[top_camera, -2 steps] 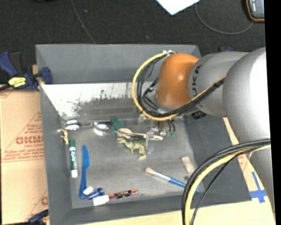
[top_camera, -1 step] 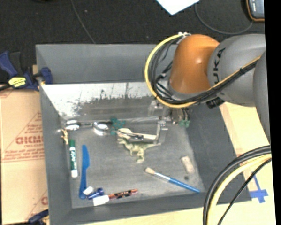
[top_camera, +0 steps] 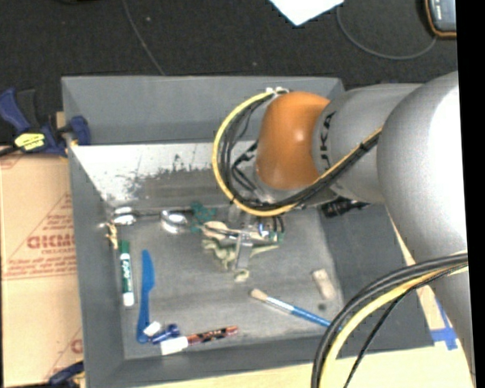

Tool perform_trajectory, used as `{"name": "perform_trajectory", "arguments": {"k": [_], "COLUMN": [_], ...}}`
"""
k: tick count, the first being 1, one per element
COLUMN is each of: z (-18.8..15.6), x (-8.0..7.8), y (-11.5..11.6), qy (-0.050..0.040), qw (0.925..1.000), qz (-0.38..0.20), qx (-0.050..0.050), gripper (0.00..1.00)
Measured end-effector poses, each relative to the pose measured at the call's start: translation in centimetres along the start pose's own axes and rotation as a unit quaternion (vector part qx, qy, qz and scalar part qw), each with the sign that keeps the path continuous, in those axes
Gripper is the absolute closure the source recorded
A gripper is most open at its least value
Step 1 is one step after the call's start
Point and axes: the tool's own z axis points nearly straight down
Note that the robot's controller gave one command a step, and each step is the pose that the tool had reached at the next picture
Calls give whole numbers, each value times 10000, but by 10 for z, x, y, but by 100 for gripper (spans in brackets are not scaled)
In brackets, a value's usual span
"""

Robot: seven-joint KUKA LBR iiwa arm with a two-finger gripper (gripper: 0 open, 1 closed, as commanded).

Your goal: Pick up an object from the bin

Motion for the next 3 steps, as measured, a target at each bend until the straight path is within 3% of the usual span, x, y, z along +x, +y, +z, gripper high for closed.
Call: {"name": "perform_trajectory", "arguments": {"k": [1, 2, 3], "z": [25, 25, 25], "x": [3, 13, 13], "y": [-14, 1, 2], "qy": [-79, -47, -45], "qw": [9978, 9954, 9955], "qz": [665, 954, 950], "qx": [-29, -12, -12], "gripper": [0, 100, 100]}}
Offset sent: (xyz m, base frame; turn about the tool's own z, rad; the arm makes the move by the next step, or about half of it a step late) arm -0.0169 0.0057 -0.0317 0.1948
